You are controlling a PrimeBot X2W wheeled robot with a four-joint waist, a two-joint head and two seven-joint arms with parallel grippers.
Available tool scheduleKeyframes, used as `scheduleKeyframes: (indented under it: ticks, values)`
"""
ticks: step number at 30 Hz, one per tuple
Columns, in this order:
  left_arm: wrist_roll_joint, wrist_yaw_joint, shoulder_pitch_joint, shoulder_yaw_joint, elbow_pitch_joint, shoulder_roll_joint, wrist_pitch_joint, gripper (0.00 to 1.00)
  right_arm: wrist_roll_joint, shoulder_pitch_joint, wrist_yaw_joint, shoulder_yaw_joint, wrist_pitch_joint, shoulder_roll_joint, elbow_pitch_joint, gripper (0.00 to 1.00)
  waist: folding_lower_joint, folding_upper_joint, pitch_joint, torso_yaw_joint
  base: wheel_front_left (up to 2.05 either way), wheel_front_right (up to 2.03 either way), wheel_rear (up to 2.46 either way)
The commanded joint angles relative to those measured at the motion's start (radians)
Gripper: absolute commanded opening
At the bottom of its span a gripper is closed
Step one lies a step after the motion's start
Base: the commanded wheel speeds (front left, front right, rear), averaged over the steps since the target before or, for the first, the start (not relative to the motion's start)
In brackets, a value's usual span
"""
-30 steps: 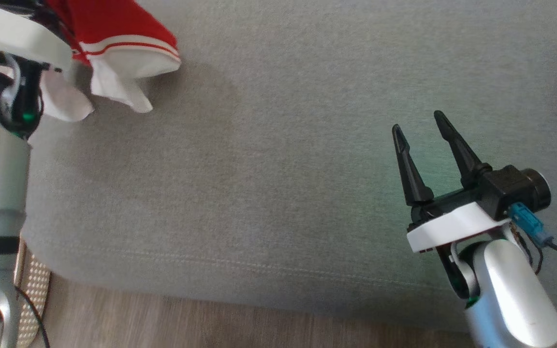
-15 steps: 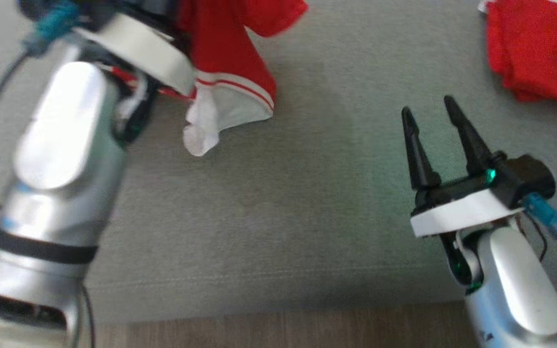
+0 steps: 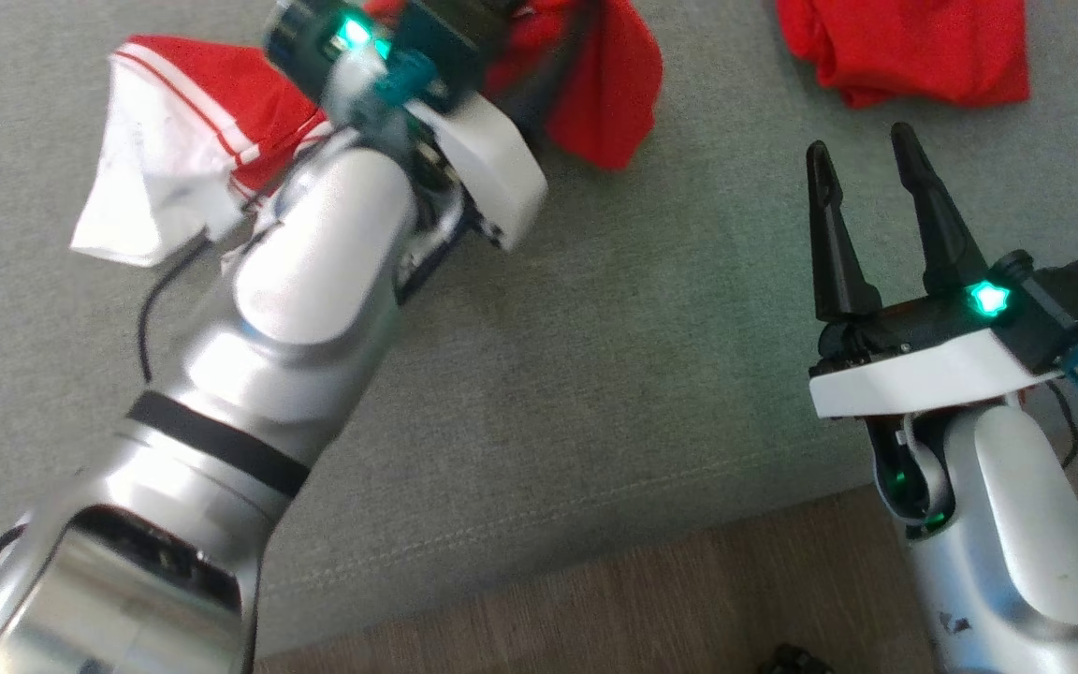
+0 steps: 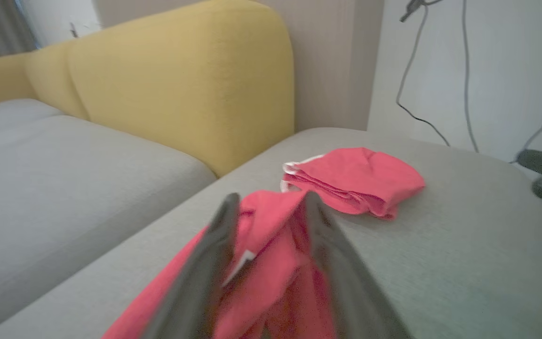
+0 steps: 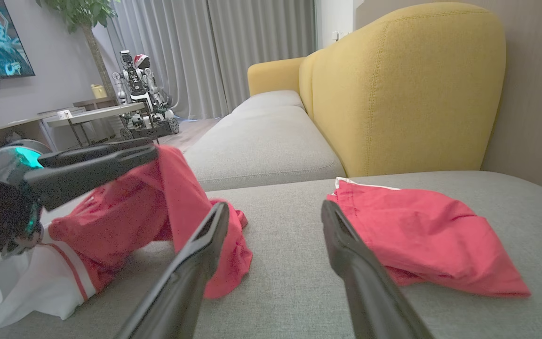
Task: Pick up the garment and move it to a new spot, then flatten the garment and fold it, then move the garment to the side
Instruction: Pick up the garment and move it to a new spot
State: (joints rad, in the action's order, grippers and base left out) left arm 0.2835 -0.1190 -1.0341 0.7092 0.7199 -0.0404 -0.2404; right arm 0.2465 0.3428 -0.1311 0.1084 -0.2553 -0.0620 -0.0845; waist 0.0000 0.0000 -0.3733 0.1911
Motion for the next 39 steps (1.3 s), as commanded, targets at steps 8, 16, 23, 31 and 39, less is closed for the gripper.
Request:
scheduleKeyframes:
  ticks: [8, 16, 23, 31, 39]
  values:
    - [0.113, -0.003, -0.045, 0.097, -0.005, -0.01, -0.02, 1.0, 0.002, 0.011, 0.0, 0.005, -0.006, 0.012, 0.031, 1.0, 0.0, 0.0, 0.015, -0.037, 0.0, 0.0, 0.0]
    - [0.113, 0.059, 0.05, -0.049, -0.165, -0.044, -0.021, 1.0, -0.05, -0.002, 0.0, -0.005, -0.006, 0.012, 0.015, 1.0, 0.0, 0.0, 0.094, -0.156, 0.0, 0.0, 0.0]
    - [0.095, 0.096, 0.272, -0.186, -0.316, -0.105, -0.021, 1.0, -0.099, -0.046, 0.0, -0.03, -0.006, 0.012, -0.02, 1.0, 0.0, 0.0, 0.178, -0.25, 0.0, 0.0, 0.0]
    - [0.086, 0.098, 0.595, -0.331, -0.43, -0.085, -0.021, 1.0, -0.129, -0.131, 0.0, -0.064, -0.006, 0.012, -0.074, 1.0, 0.0, 0.0, 0.281, -0.334, 0.0, 0.0, 0.0]
    - [0.035, 0.059, 0.875, -0.453, -0.507, -0.024, -0.021, 1.0, -0.129, -0.212, 0.0, -0.091, -0.006, 0.012, -0.112, 1.0, 0.0, 0.0, 0.36, -0.358, 0.0, 0.0, 0.0]
